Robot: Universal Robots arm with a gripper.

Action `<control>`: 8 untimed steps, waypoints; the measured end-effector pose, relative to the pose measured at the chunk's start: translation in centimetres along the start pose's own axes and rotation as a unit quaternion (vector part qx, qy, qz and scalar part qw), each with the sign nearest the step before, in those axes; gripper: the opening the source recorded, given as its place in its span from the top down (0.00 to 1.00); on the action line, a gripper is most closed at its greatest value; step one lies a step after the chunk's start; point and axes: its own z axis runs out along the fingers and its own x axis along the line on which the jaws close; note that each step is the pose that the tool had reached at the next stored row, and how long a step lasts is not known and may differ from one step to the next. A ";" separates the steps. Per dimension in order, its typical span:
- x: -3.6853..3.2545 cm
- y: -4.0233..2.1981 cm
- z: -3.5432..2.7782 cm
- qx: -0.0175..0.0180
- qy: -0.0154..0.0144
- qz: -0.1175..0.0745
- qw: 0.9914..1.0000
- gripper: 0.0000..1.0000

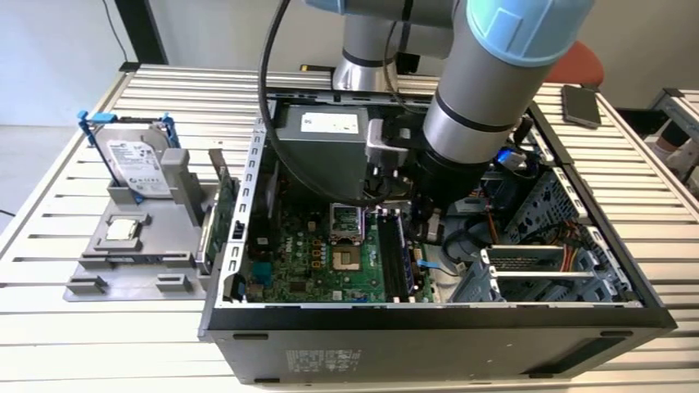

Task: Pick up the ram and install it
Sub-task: 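Press down the ram until it locks into place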

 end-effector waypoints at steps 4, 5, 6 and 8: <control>0.00 0.00 0.08 -0.002 0.002 -0.036 0.999 1.00; 0.00 -0.01 0.09 -0.002 0.002 -0.045 0.999 1.00; 0.01 -0.01 0.11 -0.002 0.003 -0.054 0.999 1.00; 0.01 -0.01 0.15 -0.003 0.003 -0.071 0.997 1.00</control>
